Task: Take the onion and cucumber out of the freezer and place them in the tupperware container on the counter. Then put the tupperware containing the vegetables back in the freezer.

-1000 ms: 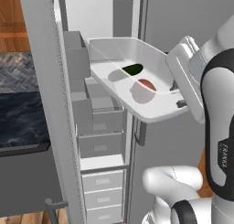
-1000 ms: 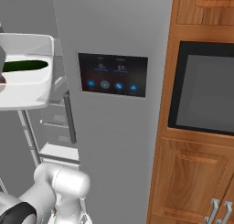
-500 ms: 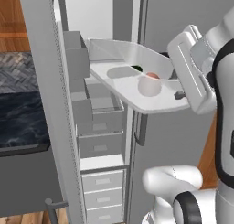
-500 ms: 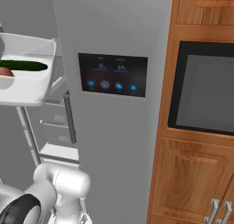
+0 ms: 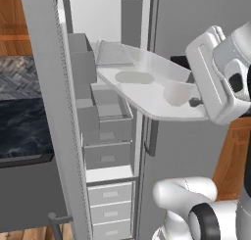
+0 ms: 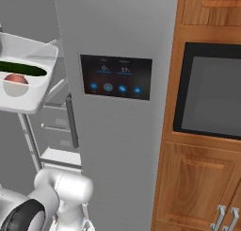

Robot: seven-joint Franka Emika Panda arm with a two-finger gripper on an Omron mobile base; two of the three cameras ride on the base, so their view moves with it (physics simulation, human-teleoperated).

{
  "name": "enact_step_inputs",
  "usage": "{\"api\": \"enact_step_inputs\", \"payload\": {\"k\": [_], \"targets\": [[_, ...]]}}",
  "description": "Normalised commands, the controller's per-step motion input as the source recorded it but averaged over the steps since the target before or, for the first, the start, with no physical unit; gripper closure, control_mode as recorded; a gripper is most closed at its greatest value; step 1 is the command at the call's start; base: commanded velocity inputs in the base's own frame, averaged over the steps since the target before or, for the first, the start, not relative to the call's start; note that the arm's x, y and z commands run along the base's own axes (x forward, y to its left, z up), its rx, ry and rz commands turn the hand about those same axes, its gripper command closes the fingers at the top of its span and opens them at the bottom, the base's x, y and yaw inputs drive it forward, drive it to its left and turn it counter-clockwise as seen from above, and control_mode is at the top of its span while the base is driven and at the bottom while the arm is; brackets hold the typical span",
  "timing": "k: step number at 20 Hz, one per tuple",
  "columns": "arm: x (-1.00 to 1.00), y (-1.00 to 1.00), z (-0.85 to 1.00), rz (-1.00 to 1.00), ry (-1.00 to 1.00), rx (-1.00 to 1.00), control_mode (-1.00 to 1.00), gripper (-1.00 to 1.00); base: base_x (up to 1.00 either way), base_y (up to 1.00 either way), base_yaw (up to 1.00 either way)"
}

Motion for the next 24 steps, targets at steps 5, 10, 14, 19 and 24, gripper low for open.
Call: {"api": "enact_step_inputs", "payload": {"k": [5,10,14,19,24], "targets": [[-0.13,0.0,0.0,-0.08,-0.01,0.14,-1.0,1.0,0.0,0.0,0.0],[0.0,0.01,0.0,-0.05,0.0,0.16,-1.0,1.0,0.0,0.0,0.0],[0.0,0.21,0.0,0.0,0.0,0.18,-1.0,1.0,0.0,0.0,0.0],[0.01,0.33,0.0,0.0,0.0,0.16,-1.0,1.0,0.0,0.0,0.0],[0.29,0.23,0.0,0.0,0.0,0.14,-1.0,1.0,0.0,0.0,0.0]]}}
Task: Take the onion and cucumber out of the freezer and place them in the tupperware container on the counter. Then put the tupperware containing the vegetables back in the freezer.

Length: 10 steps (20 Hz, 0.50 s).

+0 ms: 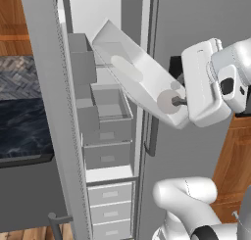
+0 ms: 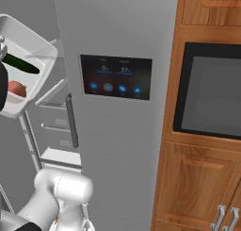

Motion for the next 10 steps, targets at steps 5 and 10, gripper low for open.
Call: {"api": "enact_step_inputs", "payload": {"k": [5,10], "targets": [[0.17,0.3,0.04,0.0,0.0,0.17,-1.0,1.0,0.0,0.0,0.0],[0.05,0.19,0.16,0.0,0.0,0.2,-1.0,1.0,0.0,0.0,0.0]]}}
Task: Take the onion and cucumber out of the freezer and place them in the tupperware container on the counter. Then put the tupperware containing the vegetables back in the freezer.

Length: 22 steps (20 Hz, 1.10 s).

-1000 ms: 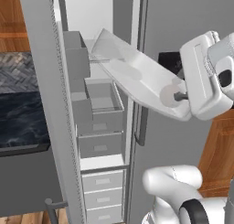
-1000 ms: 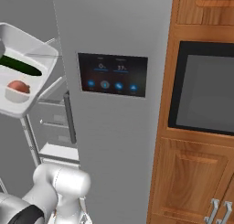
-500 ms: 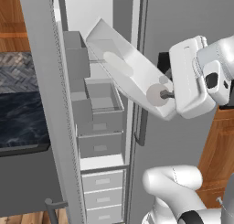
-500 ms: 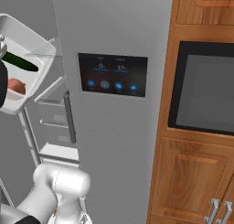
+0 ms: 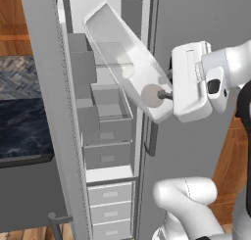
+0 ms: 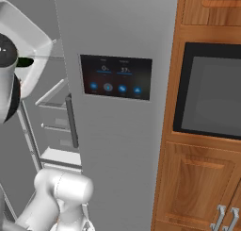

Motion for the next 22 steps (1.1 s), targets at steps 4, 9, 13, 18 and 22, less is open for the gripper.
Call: {"api": "enact_step_inputs", "payload": {"k": [4,9,13,18,22], "targets": [[0.27,0.04,0.11,0.0,0.01,0.21,-1.0,1.0,0.0,0.0,0.0],[0.41,0.03,0.0,0.0,0.07,0.17,-1.0,1.0,0.0,0.0,0.0],[0.37,0.1,0.0,0.0,0.13,0.1,-1.0,1.0,0.0,0.0,0.0],[0.34,0.15,-0.01,0.0,0.16,0.05,-1.0,1.0,0.0,0.0,0.0],[-0.06,0.24,0.0,0.0,0.13,0.05,-1.0,1.0,0.0,0.0,0.0]]}}
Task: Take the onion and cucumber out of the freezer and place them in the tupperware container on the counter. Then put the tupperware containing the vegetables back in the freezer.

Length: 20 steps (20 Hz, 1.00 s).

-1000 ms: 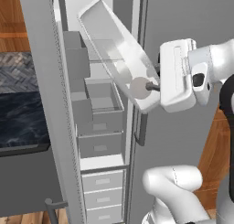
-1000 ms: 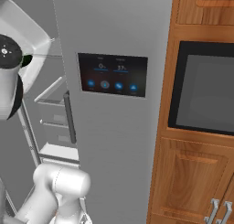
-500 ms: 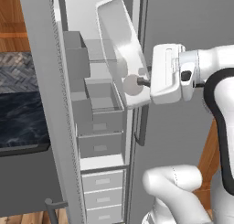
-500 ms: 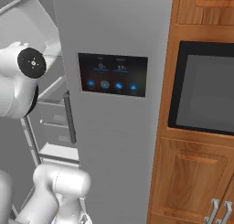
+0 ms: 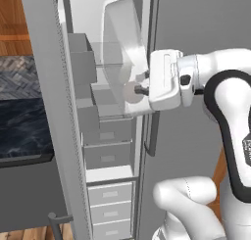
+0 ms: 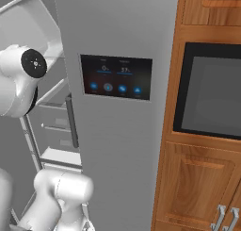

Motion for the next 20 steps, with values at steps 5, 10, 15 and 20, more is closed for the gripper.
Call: {"api": "enact_step_inputs", "payload": {"k": [5,10,15,20], "targets": [[-0.51,0.14,0.03,0.03,0.14,0.11,-1.0,1.0,0.0,0.0,0.0],[-0.6,0.13,0.04,0.05,0.16,0.13,-1.0,1.0,0.0,0.0,0.0],[-0.36,0.15,0.0,0.07,0.17,0.1,-1.0,1.0,0.0,0.0,0.0],[-0.07,0.1,0.05,0.11,0.14,0.09,-1.0,1.0,0.0,0.0,0.0]]}}
